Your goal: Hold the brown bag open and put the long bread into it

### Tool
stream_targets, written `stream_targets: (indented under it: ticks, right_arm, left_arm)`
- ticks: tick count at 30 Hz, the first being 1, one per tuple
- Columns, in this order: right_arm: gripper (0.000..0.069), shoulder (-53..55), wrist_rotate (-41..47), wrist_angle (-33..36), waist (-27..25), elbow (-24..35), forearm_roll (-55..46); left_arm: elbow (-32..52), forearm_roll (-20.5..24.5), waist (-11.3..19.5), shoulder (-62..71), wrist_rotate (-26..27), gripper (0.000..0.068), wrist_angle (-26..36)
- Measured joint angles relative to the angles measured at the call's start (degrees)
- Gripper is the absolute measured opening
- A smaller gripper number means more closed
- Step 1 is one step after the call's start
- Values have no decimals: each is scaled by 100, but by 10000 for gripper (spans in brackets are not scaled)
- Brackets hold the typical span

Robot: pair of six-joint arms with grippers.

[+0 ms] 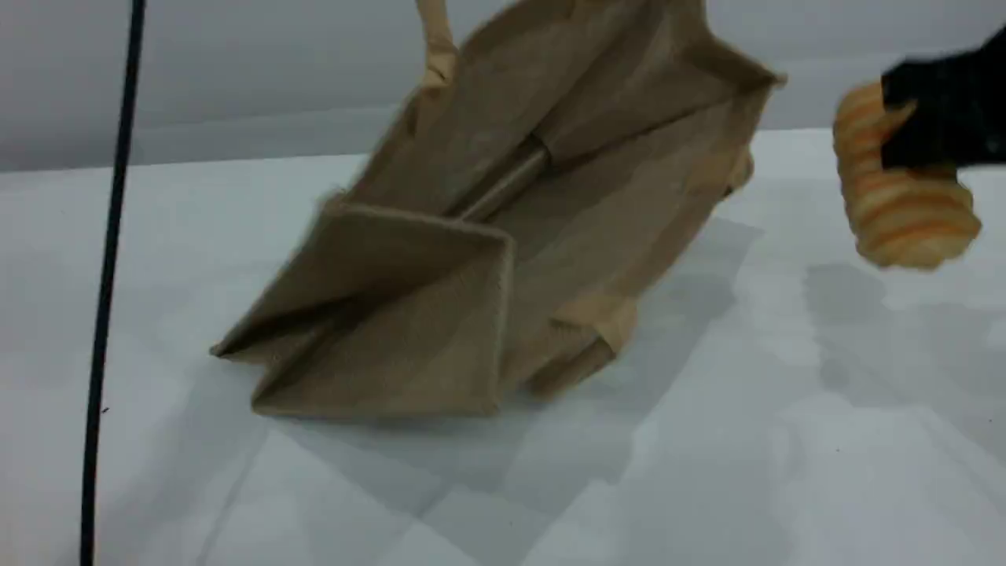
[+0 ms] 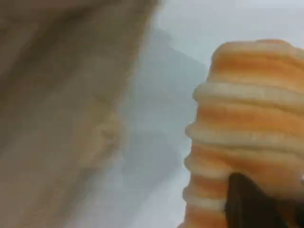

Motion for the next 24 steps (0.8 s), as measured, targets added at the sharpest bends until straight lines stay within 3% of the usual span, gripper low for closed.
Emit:
stream_targets:
  ticks: [8,18,24]
  right_arm:
    - [81,-1375,620,553,0,149,-636]
    - [79,-1475,1202,2372,5,149,-999]
    - [78,-1470,1450,3062,47,149,-1293]
  left_arm:
    - [59,-20,0,-175,0,85,-6]
    - [134,4,0,-169,77,85,3]
    - [134,4,0,-169,76,85,-4]
